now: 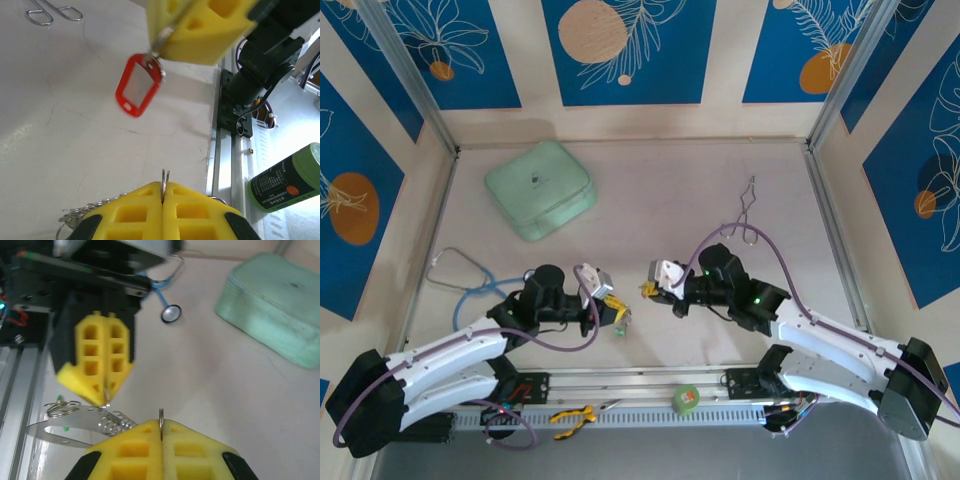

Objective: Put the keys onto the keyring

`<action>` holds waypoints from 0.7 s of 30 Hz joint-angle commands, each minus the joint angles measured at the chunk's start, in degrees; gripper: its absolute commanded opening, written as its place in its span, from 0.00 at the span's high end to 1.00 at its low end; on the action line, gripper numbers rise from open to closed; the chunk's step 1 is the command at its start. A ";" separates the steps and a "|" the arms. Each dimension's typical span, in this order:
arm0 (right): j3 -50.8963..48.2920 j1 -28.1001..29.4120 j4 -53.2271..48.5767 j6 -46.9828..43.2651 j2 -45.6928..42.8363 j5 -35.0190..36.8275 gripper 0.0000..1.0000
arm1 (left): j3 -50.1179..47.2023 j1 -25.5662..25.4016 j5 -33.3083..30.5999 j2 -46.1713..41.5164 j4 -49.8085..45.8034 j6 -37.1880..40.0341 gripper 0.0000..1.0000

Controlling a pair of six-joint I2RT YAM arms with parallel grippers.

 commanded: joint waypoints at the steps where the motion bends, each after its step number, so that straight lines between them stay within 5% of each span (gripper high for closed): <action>1: 0.14 2.14 -2.17 -10.51 -0.19 -3.48 1.00 | 1.97 -0.36 2.13 0.35 1.70 -0.66 1.00; 21: 2.19 8.04 1.27 -21.62 4.80 4.31 1.00 | 1.54 -0.28 2.45 0.06 1.82 -0.64 1.00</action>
